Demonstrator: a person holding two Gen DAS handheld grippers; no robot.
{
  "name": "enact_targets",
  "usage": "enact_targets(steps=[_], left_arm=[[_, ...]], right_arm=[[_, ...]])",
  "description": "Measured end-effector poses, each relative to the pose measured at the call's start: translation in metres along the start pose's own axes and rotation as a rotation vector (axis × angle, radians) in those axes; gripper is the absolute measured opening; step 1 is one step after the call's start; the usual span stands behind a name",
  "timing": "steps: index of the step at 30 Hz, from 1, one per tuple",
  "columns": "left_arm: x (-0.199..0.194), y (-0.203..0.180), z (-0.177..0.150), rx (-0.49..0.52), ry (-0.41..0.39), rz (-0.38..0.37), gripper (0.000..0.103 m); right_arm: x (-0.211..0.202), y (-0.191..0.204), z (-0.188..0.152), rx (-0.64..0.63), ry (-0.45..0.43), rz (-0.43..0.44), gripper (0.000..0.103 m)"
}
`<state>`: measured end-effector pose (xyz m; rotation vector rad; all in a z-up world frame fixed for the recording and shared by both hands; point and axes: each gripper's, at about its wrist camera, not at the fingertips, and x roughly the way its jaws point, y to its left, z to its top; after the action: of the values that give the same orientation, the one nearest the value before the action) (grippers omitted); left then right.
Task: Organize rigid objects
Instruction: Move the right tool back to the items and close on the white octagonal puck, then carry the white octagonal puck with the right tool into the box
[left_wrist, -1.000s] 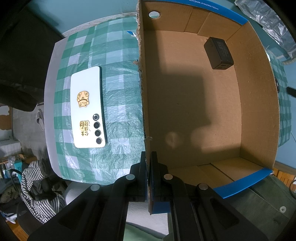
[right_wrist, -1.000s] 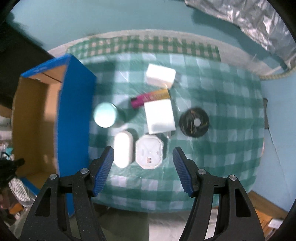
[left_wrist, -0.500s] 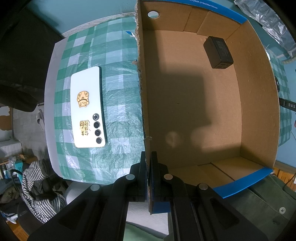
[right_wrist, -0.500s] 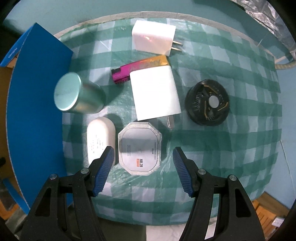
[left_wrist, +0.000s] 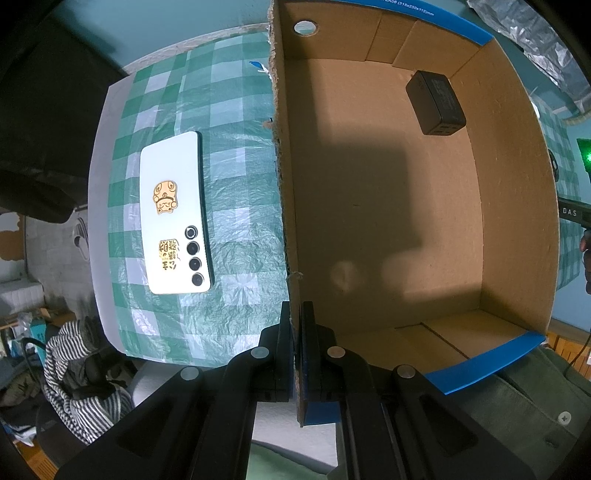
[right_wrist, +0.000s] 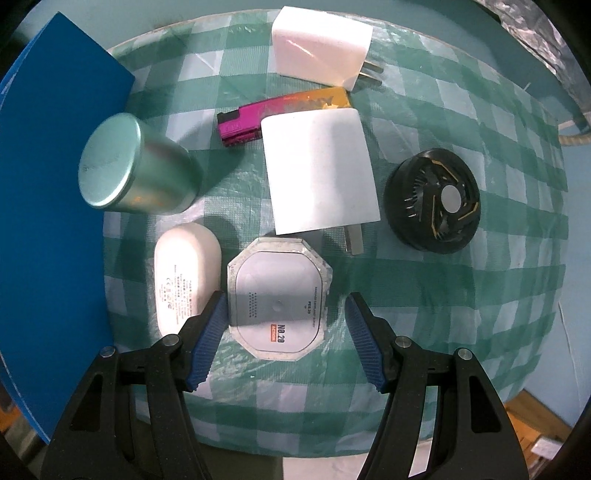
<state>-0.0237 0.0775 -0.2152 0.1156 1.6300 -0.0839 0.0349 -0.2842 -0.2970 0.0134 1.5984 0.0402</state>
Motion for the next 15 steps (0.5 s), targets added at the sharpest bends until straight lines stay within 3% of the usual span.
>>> enact_targets(steps=[3,5,15], left_arm=[[0.0,0.0,0.0,-0.001,0.0,-0.001,0.003],[0.0,0.0,0.0,-0.001,0.0,0.0,0.003],[0.0,0.0,0.0,0.0,0.001,0.0,0.003]], right_arm=[[0.009,-0.001,-0.007,0.005,0.02,0.002,0.062],[0.012,0.001,-0.002,0.013,0.02,0.004,0.054],[0.016,-0.02,-0.002,0.061,0.03,0.016,0.055]])
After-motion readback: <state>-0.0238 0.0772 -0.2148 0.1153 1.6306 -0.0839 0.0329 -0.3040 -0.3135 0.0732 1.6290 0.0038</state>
